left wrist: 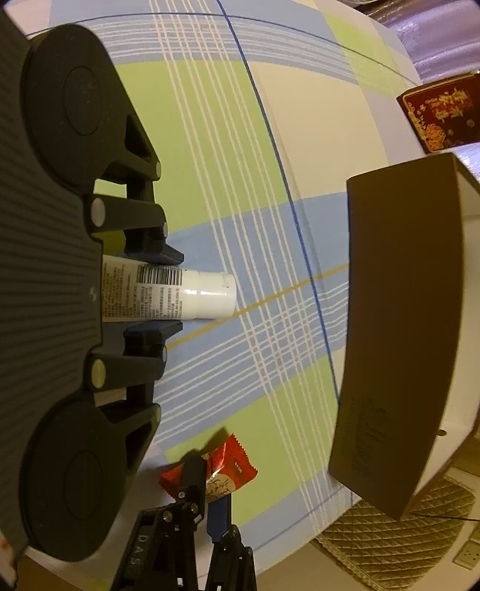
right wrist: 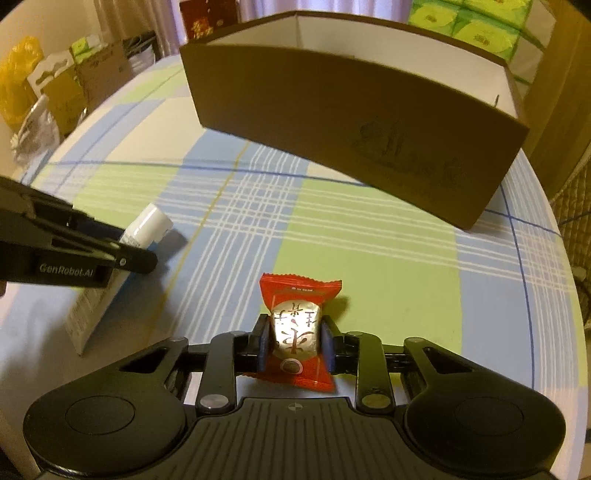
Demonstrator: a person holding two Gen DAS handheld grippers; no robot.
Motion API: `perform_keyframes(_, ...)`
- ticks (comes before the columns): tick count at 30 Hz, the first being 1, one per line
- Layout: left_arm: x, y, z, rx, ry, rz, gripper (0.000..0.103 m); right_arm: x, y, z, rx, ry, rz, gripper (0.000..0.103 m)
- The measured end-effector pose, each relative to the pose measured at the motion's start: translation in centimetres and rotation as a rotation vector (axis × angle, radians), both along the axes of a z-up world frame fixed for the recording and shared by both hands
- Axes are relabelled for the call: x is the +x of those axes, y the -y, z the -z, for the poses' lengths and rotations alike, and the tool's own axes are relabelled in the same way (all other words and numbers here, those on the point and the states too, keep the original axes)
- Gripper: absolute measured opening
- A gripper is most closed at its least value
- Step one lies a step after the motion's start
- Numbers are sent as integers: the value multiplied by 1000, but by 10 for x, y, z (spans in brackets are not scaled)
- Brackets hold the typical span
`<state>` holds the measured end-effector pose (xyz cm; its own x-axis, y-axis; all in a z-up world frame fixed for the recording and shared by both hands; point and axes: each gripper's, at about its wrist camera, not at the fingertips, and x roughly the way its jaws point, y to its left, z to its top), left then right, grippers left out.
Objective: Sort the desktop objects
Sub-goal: 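Carry the white tube and red packet over the brown box with both grippers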
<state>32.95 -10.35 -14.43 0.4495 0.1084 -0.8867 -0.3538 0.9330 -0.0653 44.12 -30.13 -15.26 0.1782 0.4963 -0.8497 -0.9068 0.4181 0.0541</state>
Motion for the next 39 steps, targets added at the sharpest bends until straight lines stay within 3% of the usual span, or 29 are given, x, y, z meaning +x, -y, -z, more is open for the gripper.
perform_keyframes(27, -12, 11, -85, 47, 223, 8, 26, 3, 13, -60, 140, 52, 62, 24)
perform_keyframes(39, -9, 15, -98, 50, 260, 12, 26, 6, 13, -69, 159, 65, 59, 24)
